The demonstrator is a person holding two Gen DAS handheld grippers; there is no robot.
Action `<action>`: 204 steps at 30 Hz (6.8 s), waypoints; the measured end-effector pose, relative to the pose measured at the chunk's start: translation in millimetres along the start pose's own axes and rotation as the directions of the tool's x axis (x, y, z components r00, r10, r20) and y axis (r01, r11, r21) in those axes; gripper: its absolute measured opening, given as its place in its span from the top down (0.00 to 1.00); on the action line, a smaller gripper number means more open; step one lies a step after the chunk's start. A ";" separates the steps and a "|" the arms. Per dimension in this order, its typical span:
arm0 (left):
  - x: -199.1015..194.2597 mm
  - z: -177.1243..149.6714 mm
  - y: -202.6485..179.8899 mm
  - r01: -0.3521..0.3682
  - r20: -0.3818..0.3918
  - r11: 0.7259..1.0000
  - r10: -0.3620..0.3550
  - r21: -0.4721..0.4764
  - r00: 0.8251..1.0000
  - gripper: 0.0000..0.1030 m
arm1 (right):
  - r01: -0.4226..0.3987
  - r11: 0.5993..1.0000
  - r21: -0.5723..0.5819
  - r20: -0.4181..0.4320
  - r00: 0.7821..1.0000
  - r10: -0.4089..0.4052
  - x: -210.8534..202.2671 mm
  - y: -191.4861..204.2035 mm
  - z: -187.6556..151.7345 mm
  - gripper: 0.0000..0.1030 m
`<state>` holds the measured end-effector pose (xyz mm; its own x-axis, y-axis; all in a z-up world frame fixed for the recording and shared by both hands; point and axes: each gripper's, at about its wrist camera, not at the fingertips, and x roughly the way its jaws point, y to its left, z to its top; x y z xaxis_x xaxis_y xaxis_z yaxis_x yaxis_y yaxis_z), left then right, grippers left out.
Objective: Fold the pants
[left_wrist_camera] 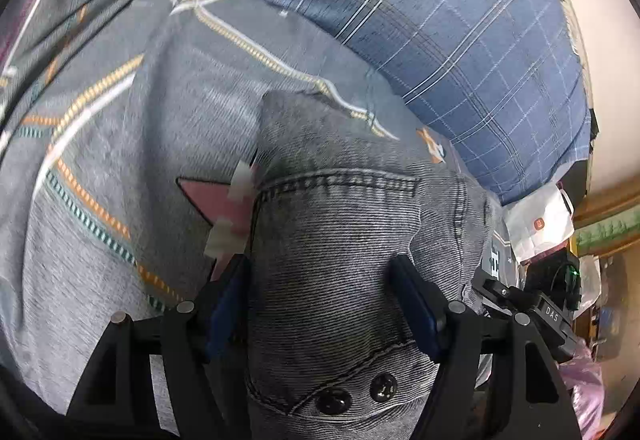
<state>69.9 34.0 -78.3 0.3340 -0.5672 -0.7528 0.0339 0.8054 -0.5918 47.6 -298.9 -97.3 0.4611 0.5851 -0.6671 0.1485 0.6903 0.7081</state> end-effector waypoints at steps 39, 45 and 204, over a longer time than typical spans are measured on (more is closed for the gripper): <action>-2.7 79.5 -94.3 0.014 0.156 0.974 -0.051 0.225 0.987 0.84 | 0.040 0.978 -0.204 0.214 0.977 0.004 -50.3 74.6 72.6 0.82; 36.6 82.0 -90.9 -0.057 0.106 0.979 0.036 0.197 0.994 0.84 | 0.094 0.988 -0.124 0.147 0.986 -0.076 -16.5 44.8 80.4 0.83; -38.6 -63.5 -102.4 -0.567 0.548 0.784 0.366 0.255 0.752 0.13 | 0.461 0.864 -0.201 0.453 0.826 -0.336 -73.7 92.4 -76.8 0.28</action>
<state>-6.3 -37.6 -6.9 0.7802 -0.0377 -0.6244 0.0773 0.9963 0.0364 -39.9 -245.6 -0.5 0.7273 0.0586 -0.6838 0.1656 0.9519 0.2577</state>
